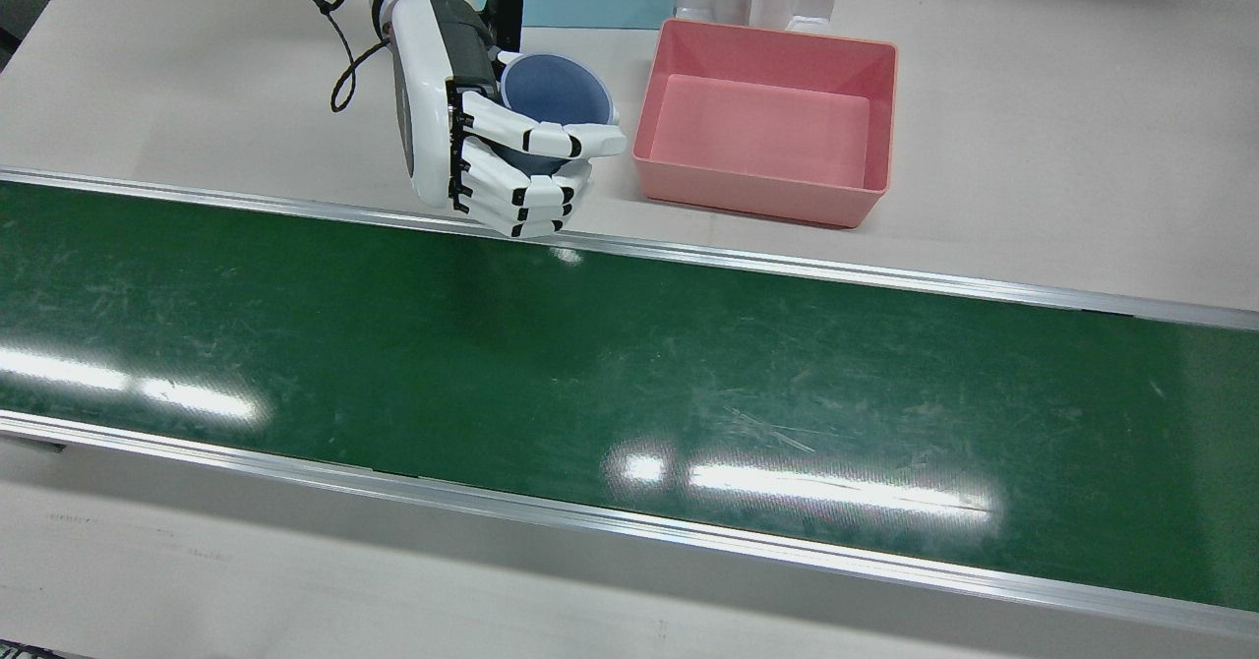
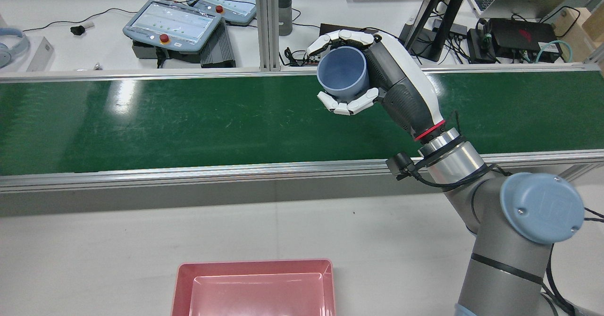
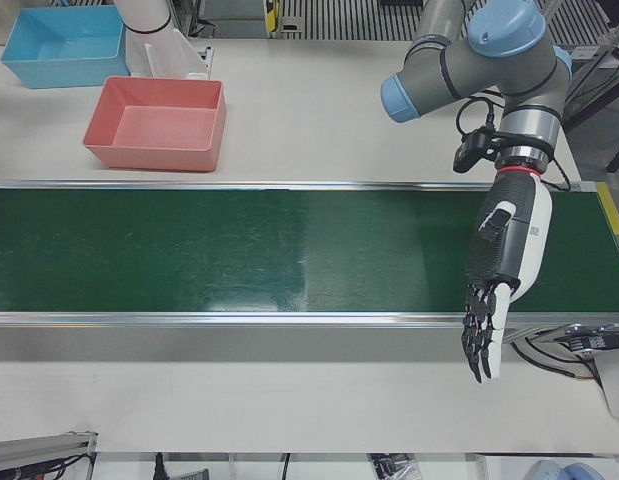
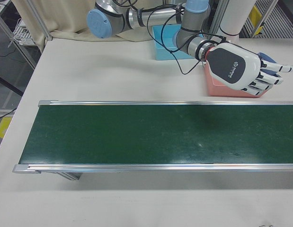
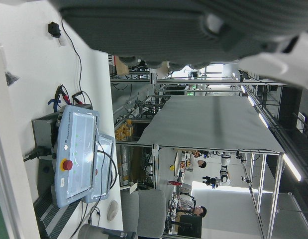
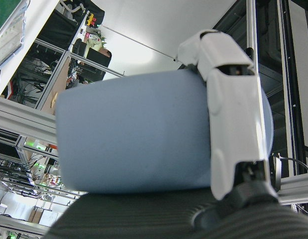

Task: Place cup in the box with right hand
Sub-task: 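Lift the blue cup off the belt and carry it toward the pink tray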

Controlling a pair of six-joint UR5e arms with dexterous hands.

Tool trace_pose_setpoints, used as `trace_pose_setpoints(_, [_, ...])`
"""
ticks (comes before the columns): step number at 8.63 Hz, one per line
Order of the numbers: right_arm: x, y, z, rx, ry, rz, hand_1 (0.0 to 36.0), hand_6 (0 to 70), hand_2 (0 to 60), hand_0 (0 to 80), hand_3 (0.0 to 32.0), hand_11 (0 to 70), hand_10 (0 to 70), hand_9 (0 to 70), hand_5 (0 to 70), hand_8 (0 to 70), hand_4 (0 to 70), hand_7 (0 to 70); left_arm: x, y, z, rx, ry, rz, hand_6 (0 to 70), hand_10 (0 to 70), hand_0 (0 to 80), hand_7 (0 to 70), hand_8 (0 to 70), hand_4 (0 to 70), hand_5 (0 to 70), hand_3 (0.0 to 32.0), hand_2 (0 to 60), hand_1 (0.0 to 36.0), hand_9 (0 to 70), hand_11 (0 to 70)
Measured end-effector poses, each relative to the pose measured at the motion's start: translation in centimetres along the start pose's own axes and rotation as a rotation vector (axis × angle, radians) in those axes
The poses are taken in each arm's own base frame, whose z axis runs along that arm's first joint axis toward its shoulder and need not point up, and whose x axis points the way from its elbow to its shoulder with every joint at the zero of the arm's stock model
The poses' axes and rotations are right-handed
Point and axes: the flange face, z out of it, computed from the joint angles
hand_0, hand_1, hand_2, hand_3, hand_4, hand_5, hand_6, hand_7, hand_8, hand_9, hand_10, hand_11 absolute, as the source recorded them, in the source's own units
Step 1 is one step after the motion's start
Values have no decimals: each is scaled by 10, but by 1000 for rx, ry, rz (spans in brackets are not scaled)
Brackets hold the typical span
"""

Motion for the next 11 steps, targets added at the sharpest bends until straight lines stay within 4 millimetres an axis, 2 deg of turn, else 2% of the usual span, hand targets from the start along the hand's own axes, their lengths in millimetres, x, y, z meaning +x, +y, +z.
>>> trace_pose_setpoints(2, [7,0,-2,-28,54,-13,360,455,600,800,0,700,521,700,263,683,244,700,0,0,0,-1,0,0,0,0,0,0,0,0,0,0,0,0,0,0])
trace_pose_setpoints(3, [14,1,-4,-42,90,-20,360,445,600,800,0,700,515,700,263,676,223,700,0,0,0,-1,0,0,0,0,0,0,0,0,0,0,0,0,0,0])
trace_pose_setpoints(5, [40,13,-11,-66,155,-6,360,439,600,800,0,700,523,700,266,681,193,700,0,0,0,-1,0,0,0,0,0,0,0,0,0,0,0,0,0,0])
trace_pose_setpoints(8, [73,59,-20,-142,220,66,360,422,600,800,0,700,508,700,266,661,154,700,0,0,0,0,0,0,0,0,0,0,0,0,0,0,0,0,0,0])
trace_pose_setpoints(10, [89,89,-40,-187,266,125,360,401,600,800,0,700,471,700,261,631,127,700,0,0,0,1,0,0,0,0,0,0,0,0,0,0,0,0,0,0])
trace_pose_setpoints(11, [96,99,-51,-200,286,149,360,387,600,800,0,675,450,700,258,619,115,700,0,0,0,0,0,0,0,0,0,0,0,0,0,0,0,0,0,0])
